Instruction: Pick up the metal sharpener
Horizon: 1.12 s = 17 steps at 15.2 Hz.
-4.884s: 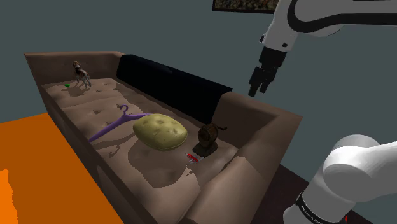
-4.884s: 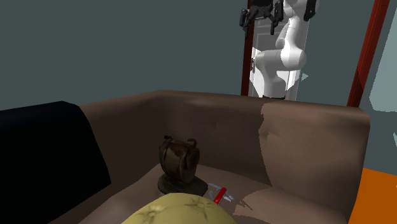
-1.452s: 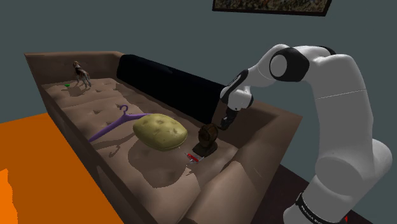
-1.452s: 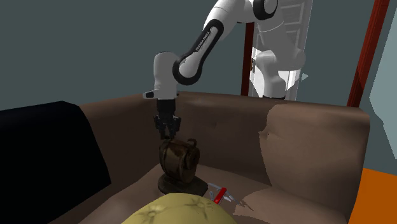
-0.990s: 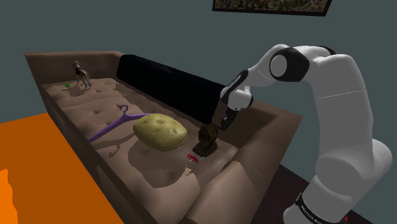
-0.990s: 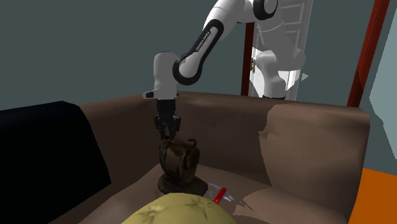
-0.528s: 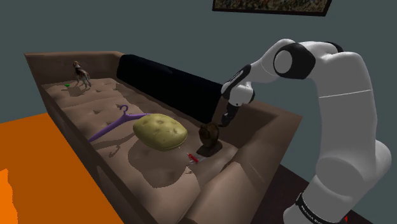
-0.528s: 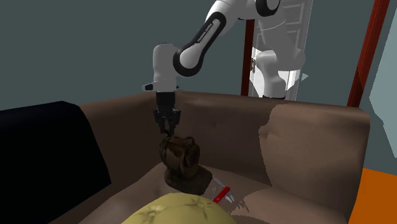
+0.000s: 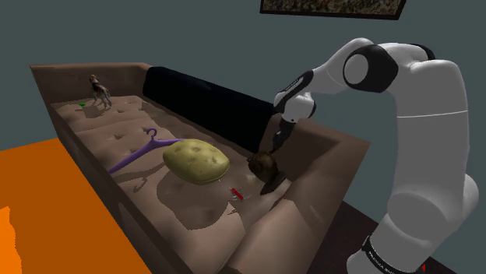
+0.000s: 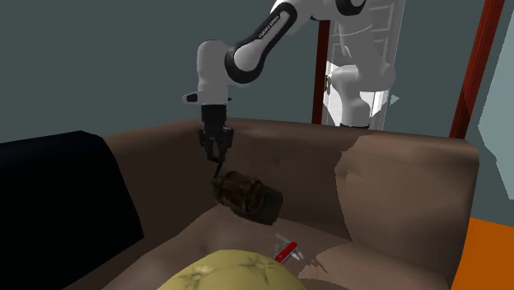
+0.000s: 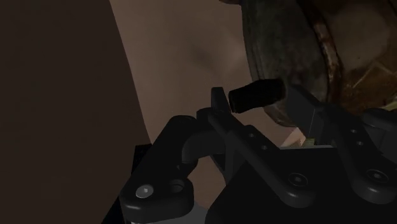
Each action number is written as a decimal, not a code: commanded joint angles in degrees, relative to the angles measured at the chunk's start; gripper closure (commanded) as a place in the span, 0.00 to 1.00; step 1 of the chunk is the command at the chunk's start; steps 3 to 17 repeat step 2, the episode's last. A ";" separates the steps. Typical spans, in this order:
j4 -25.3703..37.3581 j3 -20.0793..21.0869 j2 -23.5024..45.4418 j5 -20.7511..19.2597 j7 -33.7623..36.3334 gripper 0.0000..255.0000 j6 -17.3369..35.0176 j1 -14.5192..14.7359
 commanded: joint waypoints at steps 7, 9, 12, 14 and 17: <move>0.19 -0.17 -0.58 -0.30 0.36 1.00 -0.59 0.15; 0.19 -0.17 -0.58 -0.30 0.36 1.00 -0.59 0.15; 0.19 -0.17 -0.58 -0.30 0.36 1.00 -0.59 0.15; 0.19 -0.17 -0.58 -0.30 0.36 1.00 -0.59 0.15; 0.19 -0.17 -0.58 -0.30 0.36 1.00 -0.59 0.15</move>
